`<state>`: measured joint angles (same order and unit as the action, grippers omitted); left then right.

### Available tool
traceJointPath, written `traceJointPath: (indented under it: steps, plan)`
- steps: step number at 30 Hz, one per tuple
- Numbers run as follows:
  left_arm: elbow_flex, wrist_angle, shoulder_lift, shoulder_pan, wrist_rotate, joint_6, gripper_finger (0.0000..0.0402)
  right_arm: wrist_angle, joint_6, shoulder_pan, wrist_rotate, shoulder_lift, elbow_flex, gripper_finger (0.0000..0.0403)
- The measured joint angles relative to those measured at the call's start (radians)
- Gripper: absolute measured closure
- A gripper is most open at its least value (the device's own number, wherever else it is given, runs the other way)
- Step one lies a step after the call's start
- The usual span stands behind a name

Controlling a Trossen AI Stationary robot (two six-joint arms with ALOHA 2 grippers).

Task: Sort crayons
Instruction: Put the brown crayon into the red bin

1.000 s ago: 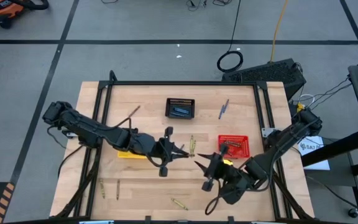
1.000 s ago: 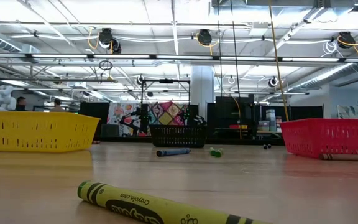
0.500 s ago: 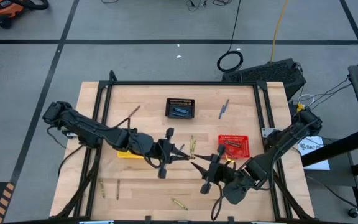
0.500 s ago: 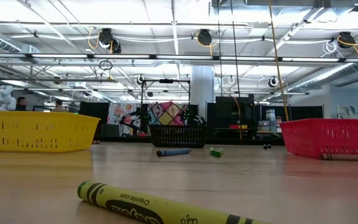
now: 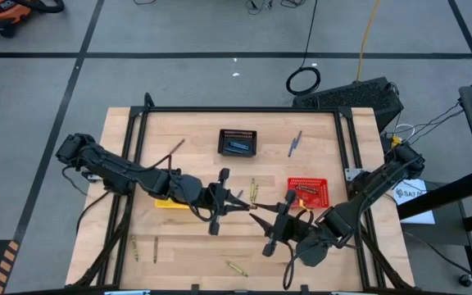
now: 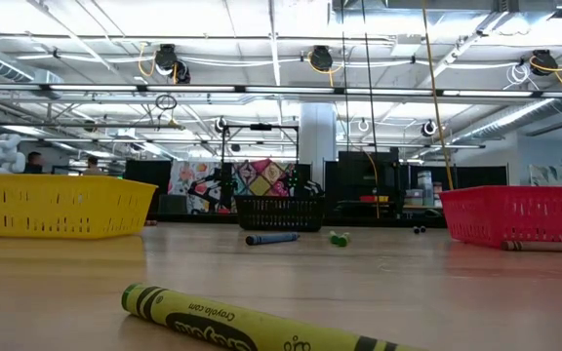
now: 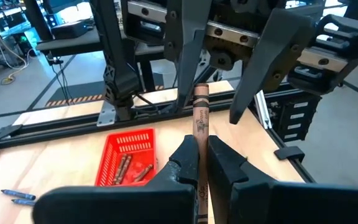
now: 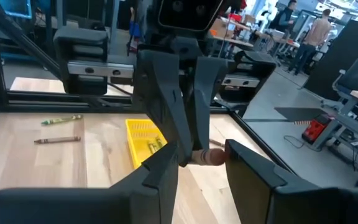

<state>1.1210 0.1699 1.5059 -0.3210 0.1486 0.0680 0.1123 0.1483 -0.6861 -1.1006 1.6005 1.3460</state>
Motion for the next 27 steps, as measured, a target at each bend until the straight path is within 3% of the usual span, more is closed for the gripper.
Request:
traceJointPath:
  steps: [27]
  plan:
    - [-0.001, -0.001, 0.000, 0.003, -0.003, 0.028, 0.0394, -0.018, 0.022, 0.044, 0.084, 0.000, 0.000, 0.0397]
